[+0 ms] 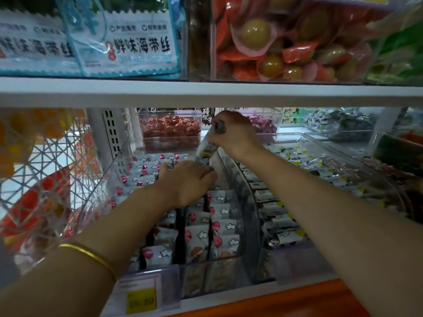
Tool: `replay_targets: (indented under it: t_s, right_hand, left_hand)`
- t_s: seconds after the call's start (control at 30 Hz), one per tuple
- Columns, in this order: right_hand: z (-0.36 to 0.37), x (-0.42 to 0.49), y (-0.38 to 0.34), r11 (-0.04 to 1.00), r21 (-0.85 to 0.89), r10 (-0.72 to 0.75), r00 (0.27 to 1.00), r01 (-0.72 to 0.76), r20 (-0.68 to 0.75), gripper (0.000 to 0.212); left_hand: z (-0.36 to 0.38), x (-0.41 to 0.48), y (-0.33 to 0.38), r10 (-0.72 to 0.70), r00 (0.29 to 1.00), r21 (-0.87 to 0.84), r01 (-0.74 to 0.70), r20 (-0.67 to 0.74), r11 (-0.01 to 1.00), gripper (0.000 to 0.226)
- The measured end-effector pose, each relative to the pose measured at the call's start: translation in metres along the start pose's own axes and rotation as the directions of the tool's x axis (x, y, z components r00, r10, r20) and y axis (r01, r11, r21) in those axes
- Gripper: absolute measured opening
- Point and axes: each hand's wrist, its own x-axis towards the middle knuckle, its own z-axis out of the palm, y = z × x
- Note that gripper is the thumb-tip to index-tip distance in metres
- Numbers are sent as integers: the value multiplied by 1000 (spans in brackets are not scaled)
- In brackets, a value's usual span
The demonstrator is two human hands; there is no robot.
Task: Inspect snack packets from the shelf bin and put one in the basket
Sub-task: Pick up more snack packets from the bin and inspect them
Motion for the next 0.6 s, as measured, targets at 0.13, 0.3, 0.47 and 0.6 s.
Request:
replay_targets:
  t_s: [0.13, 0.3, 0.47, 0.6]
  right_hand:
    - [11, 8, -11, 958, -266, -42, 972, 105, 230, 21]
    - [23, 10, -14, 808, -532, 96, 834, 253, 543, 32]
    - [24, 22, -19, 891, -404, 101, 774, 209, 625, 32]
    - [35, 32, -18, 870, -463, 68, 889, 169, 452, 31]
  left_hand:
    - [2, -8, -2, -9, 1000, -11, 9, -15, 1000, 46]
    - [6, -14, -9, -52, 998, 125, 50, 18, 991, 55]
    - [3, -13, -16, -67, 996, 164, 57, 56, 985, 55]
    - [1, -14, -21, -67, 995, 163, 55, 71, 985, 53]
